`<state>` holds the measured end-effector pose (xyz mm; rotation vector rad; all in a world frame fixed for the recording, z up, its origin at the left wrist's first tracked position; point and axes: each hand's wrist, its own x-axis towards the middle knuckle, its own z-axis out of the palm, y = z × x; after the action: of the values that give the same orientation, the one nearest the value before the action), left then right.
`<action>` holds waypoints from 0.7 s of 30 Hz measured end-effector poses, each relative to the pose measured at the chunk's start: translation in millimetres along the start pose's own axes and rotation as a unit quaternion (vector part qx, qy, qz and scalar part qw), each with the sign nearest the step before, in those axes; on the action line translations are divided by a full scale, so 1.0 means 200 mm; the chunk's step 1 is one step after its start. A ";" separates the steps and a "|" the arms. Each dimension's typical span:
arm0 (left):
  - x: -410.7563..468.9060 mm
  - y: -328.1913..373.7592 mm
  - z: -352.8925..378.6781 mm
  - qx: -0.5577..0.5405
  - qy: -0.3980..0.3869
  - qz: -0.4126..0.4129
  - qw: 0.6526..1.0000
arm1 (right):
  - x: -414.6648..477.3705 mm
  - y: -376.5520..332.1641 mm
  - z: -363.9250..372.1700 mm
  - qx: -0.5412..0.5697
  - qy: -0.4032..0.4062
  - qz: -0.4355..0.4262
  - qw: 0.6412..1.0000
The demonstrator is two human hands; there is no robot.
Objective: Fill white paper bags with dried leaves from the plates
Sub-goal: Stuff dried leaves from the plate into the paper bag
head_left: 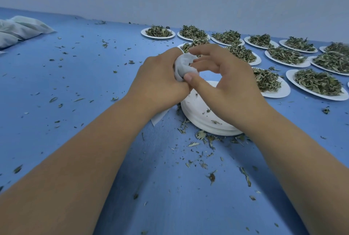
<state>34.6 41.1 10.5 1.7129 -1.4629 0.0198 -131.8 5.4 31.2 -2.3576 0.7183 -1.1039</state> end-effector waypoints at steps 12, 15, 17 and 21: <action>0.00 -0.01 -0.01 0.003 -0.009 -0.006 1.000 | 0.01 0.00 -0.03 0.104 0.060 -0.001 0.993; 0.00 0.00 -0.01 -0.009 -0.030 -0.007 1.000 | 0.01 0.00 -0.03 0.091 0.041 -0.009 0.995; 0.00 0.01 -0.01 -0.026 -0.038 -0.004 0.999 | 0.01 0.01 -0.03 0.089 0.032 -0.013 0.995; -0.01 0.01 -0.02 -0.037 -0.046 -0.008 0.998 | 0.00 0.02 -0.01 0.035 -0.002 -0.043 0.998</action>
<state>35.5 44.7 13.3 1.6847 -1.4977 -0.1229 -134.4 0.8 30.4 -2.3502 0.5727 -1.1407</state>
